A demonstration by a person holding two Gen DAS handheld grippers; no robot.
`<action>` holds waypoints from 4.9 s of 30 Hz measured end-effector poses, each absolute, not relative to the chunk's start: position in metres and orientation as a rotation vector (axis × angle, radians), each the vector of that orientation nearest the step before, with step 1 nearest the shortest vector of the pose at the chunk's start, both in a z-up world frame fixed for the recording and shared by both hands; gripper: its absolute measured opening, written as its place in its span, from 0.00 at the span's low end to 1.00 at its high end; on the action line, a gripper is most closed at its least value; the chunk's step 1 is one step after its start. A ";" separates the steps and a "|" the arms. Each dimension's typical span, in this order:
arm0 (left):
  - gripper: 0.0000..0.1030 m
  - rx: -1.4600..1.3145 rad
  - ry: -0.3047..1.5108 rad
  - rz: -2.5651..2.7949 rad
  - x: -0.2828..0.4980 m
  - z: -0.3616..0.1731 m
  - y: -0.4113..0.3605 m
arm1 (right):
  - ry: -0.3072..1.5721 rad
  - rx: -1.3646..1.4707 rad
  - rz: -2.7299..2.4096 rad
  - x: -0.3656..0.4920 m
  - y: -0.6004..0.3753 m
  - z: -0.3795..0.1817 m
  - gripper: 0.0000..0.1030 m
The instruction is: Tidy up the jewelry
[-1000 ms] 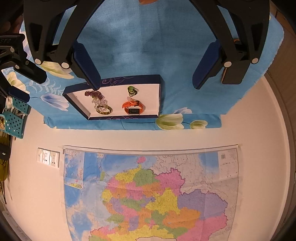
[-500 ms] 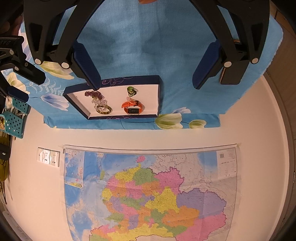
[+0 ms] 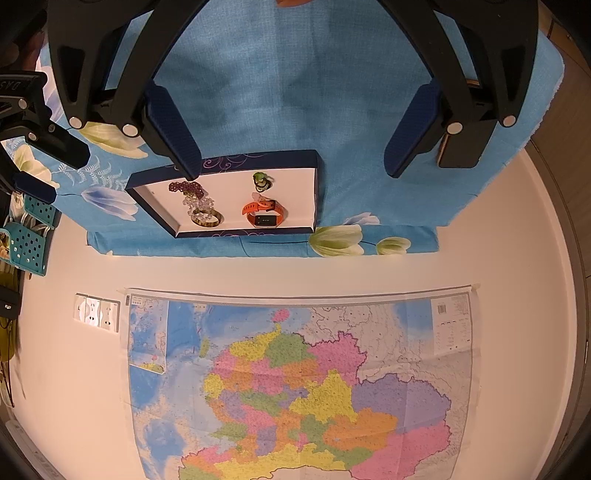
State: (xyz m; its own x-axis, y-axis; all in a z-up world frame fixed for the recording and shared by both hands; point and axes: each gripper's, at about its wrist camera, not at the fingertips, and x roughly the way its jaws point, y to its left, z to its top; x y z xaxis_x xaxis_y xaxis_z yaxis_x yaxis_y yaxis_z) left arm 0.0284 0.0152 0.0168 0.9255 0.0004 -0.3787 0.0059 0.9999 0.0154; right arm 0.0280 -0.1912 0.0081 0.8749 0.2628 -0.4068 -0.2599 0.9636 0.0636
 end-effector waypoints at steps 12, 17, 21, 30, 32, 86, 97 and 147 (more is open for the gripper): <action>0.95 0.017 0.389 -0.004 0.028 0.016 0.014 | 0.429 0.009 0.272 0.027 -0.192 0.009 0.93; 0.95 0.017 0.392 -0.003 0.029 0.016 0.015 | 0.431 0.009 0.274 0.028 -0.192 0.008 0.93; 0.95 0.018 0.392 -0.003 0.029 0.016 0.015 | 0.431 0.011 0.269 0.028 -0.193 0.008 0.93; 0.95 0.019 0.391 -0.002 0.028 0.016 0.016 | 0.434 0.014 0.272 0.029 -0.194 0.006 0.93; 0.95 0.018 0.392 -0.003 0.029 0.016 0.015 | 0.432 0.014 0.271 0.029 -0.194 0.006 0.93; 0.95 0.022 0.400 -0.006 0.033 0.013 0.011 | 0.441 0.014 0.268 0.031 -0.191 0.003 0.93; 0.95 0.025 0.402 -0.008 0.034 0.010 0.009 | 0.439 0.016 0.268 0.031 -0.192 0.003 0.93; 0.95 0.026 0.402 -0.008 0.034 0.010 0.008 | 0.439 0.019 0.273 0.030 -0.190 0.003 0.93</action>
